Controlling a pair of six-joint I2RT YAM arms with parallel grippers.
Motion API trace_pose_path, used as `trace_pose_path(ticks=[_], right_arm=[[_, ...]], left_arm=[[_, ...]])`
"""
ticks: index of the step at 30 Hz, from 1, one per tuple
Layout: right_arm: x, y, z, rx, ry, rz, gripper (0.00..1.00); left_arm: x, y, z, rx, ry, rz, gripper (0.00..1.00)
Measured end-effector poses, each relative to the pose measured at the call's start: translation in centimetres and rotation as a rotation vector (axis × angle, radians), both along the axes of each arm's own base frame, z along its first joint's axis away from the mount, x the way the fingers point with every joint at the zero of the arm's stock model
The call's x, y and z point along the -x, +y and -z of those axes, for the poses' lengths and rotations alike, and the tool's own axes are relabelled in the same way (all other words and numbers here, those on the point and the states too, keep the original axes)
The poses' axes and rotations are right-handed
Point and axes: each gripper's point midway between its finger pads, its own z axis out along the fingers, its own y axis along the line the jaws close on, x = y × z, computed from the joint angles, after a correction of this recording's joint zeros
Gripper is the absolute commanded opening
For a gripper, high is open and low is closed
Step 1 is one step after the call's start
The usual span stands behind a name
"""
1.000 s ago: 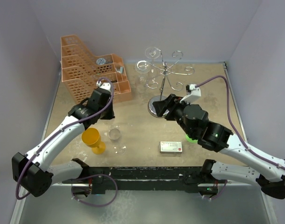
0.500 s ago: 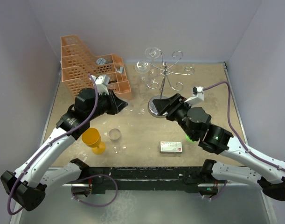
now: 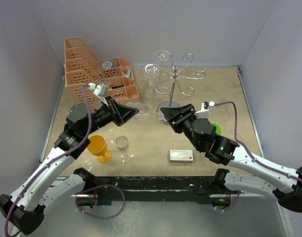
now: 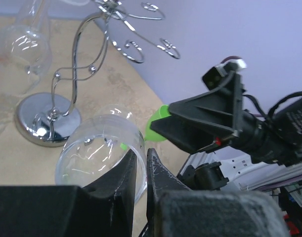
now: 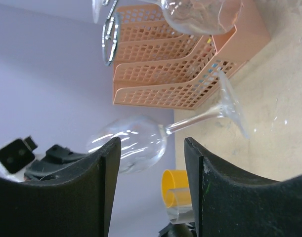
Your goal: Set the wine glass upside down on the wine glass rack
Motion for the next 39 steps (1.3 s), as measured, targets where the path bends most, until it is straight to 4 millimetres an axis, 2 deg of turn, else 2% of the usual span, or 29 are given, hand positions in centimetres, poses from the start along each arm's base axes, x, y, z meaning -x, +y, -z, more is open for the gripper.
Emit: trace_pose_path(ticks=[5, 8, 19, 26, 39], right_arm=[[-0.2, 1.3, 1.3, -0.073, 0.109, 0.002, 0.49], [-0.3, 1.9, 2.1, -0.111, 0.177, 0.008, 0.46], [-0.6, 2.0, 1.4, -0.273, 0.285, 0.057, 0.38], [-1.1, 2.9, -0.6, -0.345, 0.315, 0.064, 0.34], [-1.6, 4.4, 0.7, -0.345, 0.375, 0.069, 0.3]], left_arm=[[1.4, 0.0, -2.5, 0.065, -0.099, 0.044, 0.08], [1.8, 0.0, -3.3, 0.092, -0.133, 0.063, 0.08], [2.4, -0.1, -3.3, 0.105, -0.159, 0.09, 0.09], [2.9, 0.0, -4.2, 0.129, -0.203, 0.097, 0.09], [2.8, -0.1, -3.4, 0.125, -0.198, 0.102, 0.09]])
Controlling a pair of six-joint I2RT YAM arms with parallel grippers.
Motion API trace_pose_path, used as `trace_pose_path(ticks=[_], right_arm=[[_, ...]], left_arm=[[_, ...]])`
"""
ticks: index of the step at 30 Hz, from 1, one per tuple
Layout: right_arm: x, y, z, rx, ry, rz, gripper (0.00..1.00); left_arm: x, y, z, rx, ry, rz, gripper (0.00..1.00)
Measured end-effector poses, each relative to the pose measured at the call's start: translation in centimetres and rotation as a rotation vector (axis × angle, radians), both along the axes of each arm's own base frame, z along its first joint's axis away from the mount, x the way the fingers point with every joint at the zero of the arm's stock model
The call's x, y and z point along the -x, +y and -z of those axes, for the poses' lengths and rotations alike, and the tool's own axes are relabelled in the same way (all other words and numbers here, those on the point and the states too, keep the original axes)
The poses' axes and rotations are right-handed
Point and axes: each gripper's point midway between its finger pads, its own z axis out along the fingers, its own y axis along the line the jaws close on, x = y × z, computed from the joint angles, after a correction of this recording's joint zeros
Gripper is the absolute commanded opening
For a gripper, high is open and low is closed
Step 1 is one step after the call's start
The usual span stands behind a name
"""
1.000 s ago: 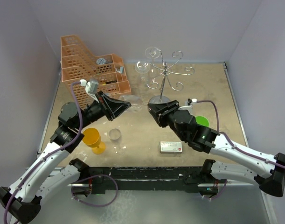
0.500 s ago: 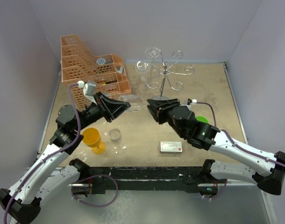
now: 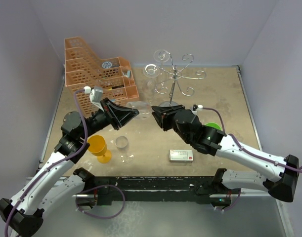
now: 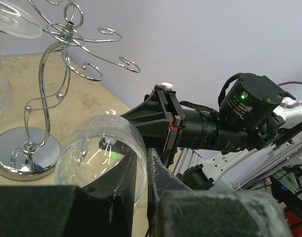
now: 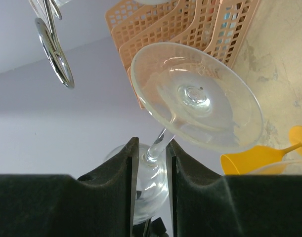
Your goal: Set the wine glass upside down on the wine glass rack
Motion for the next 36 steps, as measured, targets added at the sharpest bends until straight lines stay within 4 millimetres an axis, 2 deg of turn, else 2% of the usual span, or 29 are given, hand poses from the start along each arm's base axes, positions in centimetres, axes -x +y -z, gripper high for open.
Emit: trace_pose_path(ticks=[4, 9, 10, 14, 19, 23, 28, 33, 36], right_arm=[[-0.1, 0.3, -0.1, -0.006, 0.006, -0.004, 0.26], [-0.6, 0.1, -0.4, -0.03, 0.01, 0.023, 0.01], [-0.8, 0.0, -0.7, -0.044, 0.005, 0.035, 0.0], [-0.9, 0.0, -1.0, -0.049, -0.001, 0.036, 0.0], [-0.7, -0.2, -0.7, -0.028, 0.001, 0.034, 0.0], [-0.6, -1.1, -0.2, 0.015, -0.033, 0.045, 0.0], [-0.2, -3.5, 1.4, 0.098, -0.107, 0.068, 0.0], [0.9, -6.0, 4.8, 0.29, -0.192, 0.042, 0.0], [1.3, -7.2, 5.1, 0.388, -0.283, 0.023, 0.0]], left_arm=[[0.1, -0.2, 0.1, -0.001, -0.006, 0.015, 0.09], [0.2, -0.4, 0.5, -0.009, 0.002, 0.029, 0.12], [0.4, -0.4, 0.8, -0.015, 0.009, 0.038, 0.13], [0.5, -0.5, 1.0, -0.02, 0.011, 0.047, 0.21], [0.5, -0.4, 1.5, -0.026, 0.02, 0.043, 0.43], [0.3, -0.2, 2.3, -0.048, 0.043, 0.025, 0.53], [0.5, 0.0, 3.8, -0.081, 0.075, 0.016, 0.59], [0.1, 0.1, 5.3, -0.11, 0.102, -0.002, 0.6], [-0.1, 0.1, 5.4, -0.111, 0.105, -0.008, 0.6]])
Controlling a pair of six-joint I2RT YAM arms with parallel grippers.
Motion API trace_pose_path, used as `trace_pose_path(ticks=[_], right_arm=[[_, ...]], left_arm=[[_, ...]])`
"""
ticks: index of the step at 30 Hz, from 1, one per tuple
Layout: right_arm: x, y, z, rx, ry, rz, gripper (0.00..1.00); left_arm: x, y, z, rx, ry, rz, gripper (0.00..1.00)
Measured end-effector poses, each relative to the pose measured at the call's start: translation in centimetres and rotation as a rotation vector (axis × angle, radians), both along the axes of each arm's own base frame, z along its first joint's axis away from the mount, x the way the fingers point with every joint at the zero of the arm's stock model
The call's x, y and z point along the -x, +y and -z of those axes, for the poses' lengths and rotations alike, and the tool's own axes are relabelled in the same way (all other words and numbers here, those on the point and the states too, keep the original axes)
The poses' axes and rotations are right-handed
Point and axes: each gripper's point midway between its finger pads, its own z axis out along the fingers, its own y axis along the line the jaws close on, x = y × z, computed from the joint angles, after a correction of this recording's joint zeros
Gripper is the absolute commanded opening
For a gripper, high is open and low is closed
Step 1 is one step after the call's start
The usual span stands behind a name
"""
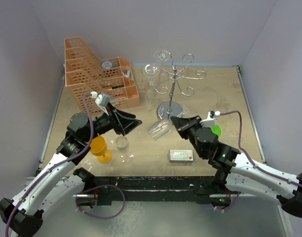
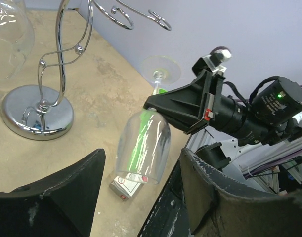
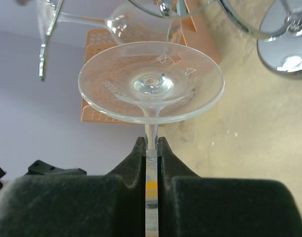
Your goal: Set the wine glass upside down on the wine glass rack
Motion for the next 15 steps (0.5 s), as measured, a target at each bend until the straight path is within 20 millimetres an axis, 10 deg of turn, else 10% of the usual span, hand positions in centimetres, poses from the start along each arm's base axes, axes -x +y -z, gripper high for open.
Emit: trace_pose_path(ticks=[15], right_arm=[[-0.3, -6.8, -5.2, 0.507, -0.483, 0.126, 0.0]], left_arm=[[-2.1, -0.1, 1.1, -0.016, 0.032, -0.065, 0.6]])
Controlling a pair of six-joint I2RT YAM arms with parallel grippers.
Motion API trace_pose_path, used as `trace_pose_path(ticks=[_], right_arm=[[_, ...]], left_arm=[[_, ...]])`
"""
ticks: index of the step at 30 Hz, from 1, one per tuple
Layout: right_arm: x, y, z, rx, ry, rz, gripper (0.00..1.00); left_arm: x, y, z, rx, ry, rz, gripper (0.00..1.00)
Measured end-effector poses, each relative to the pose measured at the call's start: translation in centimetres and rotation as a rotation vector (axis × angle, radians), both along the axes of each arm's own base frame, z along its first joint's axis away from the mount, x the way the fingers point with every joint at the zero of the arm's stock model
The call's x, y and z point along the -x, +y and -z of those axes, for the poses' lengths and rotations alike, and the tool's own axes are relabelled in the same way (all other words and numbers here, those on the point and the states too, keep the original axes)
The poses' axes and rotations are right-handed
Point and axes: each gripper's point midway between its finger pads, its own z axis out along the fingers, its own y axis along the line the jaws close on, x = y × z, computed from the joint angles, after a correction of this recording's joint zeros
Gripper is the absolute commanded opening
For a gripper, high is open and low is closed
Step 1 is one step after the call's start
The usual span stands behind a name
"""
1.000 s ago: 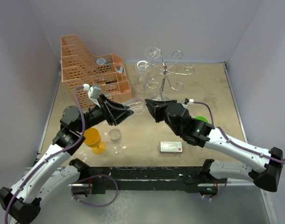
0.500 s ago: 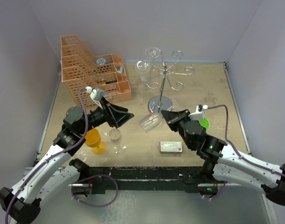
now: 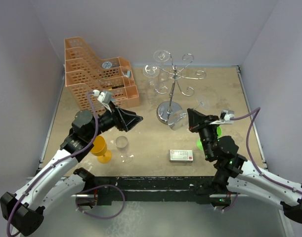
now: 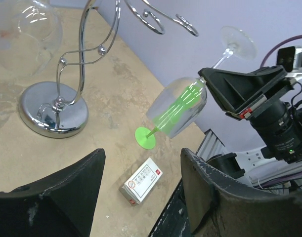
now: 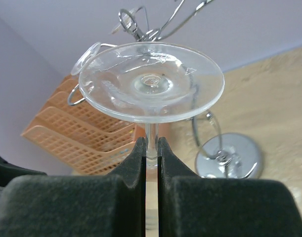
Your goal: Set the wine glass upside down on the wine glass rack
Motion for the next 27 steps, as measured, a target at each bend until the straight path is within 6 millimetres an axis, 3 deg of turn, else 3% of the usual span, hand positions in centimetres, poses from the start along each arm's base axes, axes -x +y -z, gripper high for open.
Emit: trace_pose_path(ticks=[8, 15, 22, 27], right_arm=[[-1.2, -2.5, -2.0, 0.215, -0.123, 0.147, 0.0], [-4.7, -6.1, -1.4, 0.305, -0.12, 0.28, 0.0], [-7.0, -4.8, 0.2, 0.405, -0.128, 0.181, 0.0], [-8.7, -5.1, 1.1, 0.467, -0.132, 0.118, 0.0]], left_arm=[[-1.2, -0.2, 1.3, -0.023, 0.038, -0.029, 0.6], [-2.0, -0.3, 1.3, -0.029, 0.047, -0.054, 0.6], [-2.5, -0.2, 0.0, -0.015, 0.022, -0.071, 0.6], [-2.8, -0.3, -0.4, -0.014, 0.016, -0.073, 0.6]])
